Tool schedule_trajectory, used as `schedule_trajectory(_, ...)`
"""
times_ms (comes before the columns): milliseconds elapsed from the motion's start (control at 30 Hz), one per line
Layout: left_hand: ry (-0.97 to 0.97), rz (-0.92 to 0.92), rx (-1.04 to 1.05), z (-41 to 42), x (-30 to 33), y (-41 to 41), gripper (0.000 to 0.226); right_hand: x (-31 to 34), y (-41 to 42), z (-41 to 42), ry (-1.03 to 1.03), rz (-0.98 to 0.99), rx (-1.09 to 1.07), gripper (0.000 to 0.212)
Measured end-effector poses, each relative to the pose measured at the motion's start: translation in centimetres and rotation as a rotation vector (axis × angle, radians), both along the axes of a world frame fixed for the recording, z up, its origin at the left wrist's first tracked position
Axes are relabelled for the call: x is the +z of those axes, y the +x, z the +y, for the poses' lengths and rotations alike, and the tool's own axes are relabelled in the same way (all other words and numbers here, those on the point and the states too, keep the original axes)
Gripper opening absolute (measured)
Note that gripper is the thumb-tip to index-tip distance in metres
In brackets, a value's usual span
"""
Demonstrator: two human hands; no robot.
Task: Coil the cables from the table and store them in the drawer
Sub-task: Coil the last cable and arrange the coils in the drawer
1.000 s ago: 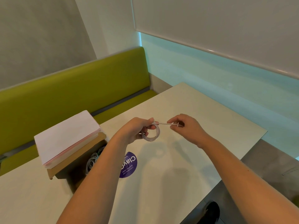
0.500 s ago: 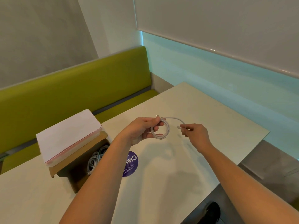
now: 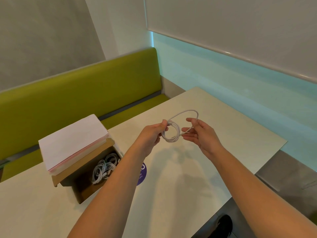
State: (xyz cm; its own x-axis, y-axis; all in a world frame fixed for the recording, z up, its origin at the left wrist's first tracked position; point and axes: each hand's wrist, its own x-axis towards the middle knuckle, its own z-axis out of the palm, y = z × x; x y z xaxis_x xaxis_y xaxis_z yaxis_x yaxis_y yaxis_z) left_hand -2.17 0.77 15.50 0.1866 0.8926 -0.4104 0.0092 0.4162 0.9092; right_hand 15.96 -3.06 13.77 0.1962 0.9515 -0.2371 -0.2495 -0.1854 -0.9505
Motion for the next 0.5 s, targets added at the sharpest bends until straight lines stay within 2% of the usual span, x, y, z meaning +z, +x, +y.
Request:
schedule_trajectory(133, 0.024, -0.007, -0.021, -0.11, 0.00, 0.19, 0.034, 0.52, -0.16, 0.22, -0.021, 0.073, 0.092, 0.028)
schedule_trajectory(267, 0.013, 0.006, 0.015, -0.20, -0.11, 0.32, 0.034, 0.59, -0.37, 0.25, -0.094, -0.005, 0.175, 0.032)
schedule_trajectory(500, 0.000, 0.001, -0.041, -0.38, 0.23, 0.47, 0.031, 1.13, -0.43, 0.37, -0.052, 0.166, 0.100, 0.031)
